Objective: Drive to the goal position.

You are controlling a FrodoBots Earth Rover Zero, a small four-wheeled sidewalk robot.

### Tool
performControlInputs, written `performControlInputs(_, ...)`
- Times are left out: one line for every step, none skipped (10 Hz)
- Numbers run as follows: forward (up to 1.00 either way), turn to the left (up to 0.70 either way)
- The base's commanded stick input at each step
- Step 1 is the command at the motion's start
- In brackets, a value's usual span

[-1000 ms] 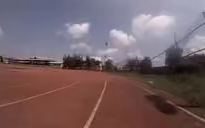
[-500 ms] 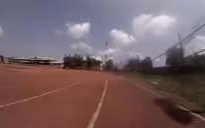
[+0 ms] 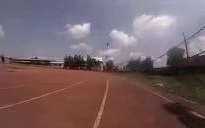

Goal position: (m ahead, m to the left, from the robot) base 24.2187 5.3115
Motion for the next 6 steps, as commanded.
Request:
performControlInputs(0.70, 0.00)
performControlInputs(0.70, 0.00)
performControlInputs(0.70, 0.00)
performControlInputs(0.70, 0.00)
performControlInputs(0.70, 0.00)
performControlInputs(0.70, 0.00)
